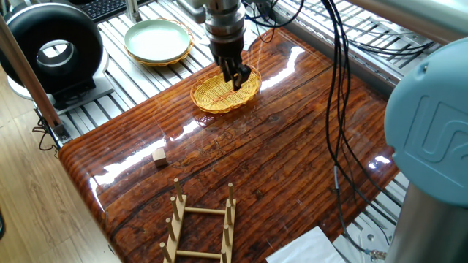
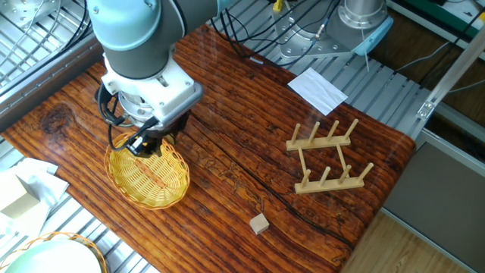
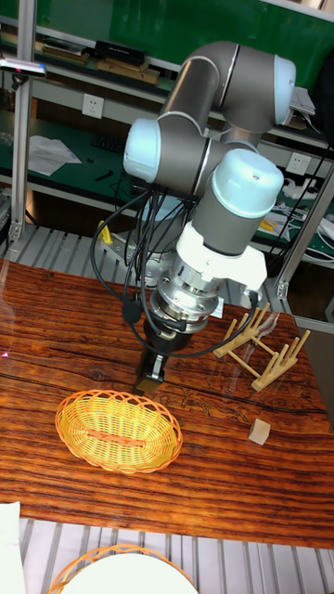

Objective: Put the dish on the dish rack

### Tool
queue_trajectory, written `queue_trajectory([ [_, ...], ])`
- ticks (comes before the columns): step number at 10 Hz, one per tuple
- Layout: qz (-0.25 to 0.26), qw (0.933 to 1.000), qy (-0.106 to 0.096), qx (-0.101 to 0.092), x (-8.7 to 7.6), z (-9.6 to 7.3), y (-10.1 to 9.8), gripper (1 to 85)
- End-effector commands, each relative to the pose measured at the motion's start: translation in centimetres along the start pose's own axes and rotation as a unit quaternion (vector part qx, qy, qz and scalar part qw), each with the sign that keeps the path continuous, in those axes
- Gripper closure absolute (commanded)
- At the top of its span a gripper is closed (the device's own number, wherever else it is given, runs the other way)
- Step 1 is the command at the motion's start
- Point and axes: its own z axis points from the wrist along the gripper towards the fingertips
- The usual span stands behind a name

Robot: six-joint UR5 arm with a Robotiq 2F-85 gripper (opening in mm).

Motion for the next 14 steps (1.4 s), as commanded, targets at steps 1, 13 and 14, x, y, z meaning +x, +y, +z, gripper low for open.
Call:
queue_trajectory([
  [1, -0.006, 1.0, 0.001, -0.005, 0.6, 0.8, 1.0, 45.3],
  [13, 0.005, 0.9994, -0.01, 0.033, 1.7, 7.7, 2.2, 41.3],
  [14, 0.007, 0.9993, -0.01, 0.036, 1.6, 7.8, 2.0, 41.3],
])
